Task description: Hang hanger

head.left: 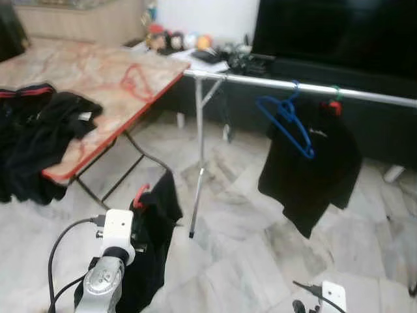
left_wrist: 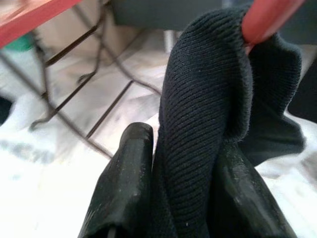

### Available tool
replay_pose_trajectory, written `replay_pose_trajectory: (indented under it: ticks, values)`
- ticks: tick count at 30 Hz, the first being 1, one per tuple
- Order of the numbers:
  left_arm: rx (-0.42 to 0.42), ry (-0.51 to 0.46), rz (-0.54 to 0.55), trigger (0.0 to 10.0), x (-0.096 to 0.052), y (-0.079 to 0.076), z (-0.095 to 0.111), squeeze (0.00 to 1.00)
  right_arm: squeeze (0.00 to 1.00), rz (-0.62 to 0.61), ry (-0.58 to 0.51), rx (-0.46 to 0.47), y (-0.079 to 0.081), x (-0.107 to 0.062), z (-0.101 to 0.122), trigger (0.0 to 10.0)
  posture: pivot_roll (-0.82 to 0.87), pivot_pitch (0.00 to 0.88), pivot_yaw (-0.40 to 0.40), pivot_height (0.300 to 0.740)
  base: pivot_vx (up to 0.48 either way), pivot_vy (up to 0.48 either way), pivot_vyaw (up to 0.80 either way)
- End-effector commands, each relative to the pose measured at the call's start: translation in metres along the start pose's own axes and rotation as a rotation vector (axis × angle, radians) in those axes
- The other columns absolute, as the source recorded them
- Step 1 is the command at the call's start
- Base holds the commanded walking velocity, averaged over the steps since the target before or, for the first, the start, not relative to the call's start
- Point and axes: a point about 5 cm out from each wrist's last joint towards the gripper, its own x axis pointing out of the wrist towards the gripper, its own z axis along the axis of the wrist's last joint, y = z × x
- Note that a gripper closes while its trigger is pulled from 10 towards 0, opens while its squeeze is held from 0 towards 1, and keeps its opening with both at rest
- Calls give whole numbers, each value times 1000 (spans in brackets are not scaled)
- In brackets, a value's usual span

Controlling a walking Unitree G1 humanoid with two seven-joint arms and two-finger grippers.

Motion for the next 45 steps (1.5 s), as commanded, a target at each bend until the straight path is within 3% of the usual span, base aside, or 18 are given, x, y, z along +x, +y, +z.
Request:
replay_pose_trajectory:
  ticks: [1, 5, 33, 39, 45]
  values:
    - [4, -34, 7, 10000, 1, 2, 7, 0, 0, 8, -6, -1, 1, 0, 1, 10000, 85, 0, -22, 716, 0, -292, 800]
    - [4, -34, 5, 10000, 1, 1, 8, 0, 0, 14, 0, -6, 2, 0, 0, 10000, 86, 0, -21, 716, 0, -292, 747]
    - [11, -39, -7, 10000, 1, -1, 9, 0, 0, 11, 6, 1, 2, 0, -2, 10000, 89, 0, -25, 716, 0, -299, 0]
    - [8, -38, -8, 10000, 1, -2, 9, 0, 0, 12, 11, 1, 2, 0, -2, 10000, 87, 0, -26, 716, 0, -305, -741]
    - [8, -35, -11, 10000, 0, -3, 8, 0, 0, 7, 1, 6, 2, 0, -1, 10000, 87, 0, -26, 716, 0, -306, 0]
